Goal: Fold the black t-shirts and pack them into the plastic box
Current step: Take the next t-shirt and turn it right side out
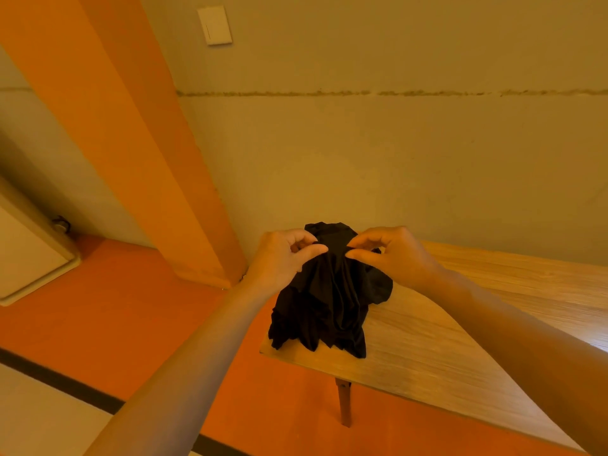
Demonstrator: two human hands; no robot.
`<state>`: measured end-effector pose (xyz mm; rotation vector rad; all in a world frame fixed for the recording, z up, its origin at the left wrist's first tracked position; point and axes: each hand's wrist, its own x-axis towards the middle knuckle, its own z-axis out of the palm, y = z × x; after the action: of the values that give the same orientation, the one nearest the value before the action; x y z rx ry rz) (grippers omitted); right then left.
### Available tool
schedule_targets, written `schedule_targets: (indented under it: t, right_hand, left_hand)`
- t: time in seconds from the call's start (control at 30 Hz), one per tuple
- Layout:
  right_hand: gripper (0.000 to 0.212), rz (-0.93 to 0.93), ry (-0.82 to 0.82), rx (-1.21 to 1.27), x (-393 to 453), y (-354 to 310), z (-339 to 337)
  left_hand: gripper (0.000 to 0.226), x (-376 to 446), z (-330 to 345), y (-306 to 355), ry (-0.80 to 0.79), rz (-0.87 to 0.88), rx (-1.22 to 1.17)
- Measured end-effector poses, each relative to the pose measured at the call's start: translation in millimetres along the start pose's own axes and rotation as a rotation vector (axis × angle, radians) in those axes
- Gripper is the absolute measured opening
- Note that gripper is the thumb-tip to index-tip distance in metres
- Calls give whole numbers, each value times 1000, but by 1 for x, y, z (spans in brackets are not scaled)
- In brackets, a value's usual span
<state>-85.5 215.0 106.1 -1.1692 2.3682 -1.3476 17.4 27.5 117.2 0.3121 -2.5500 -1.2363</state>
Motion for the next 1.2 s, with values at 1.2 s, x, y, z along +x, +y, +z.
schedule_targets:
  t: [1.2]
  right_hand:
    - [14,51,384,-399,15,49,-392]
  left_hand:
    - [10,230,96,250,169,199,-49]
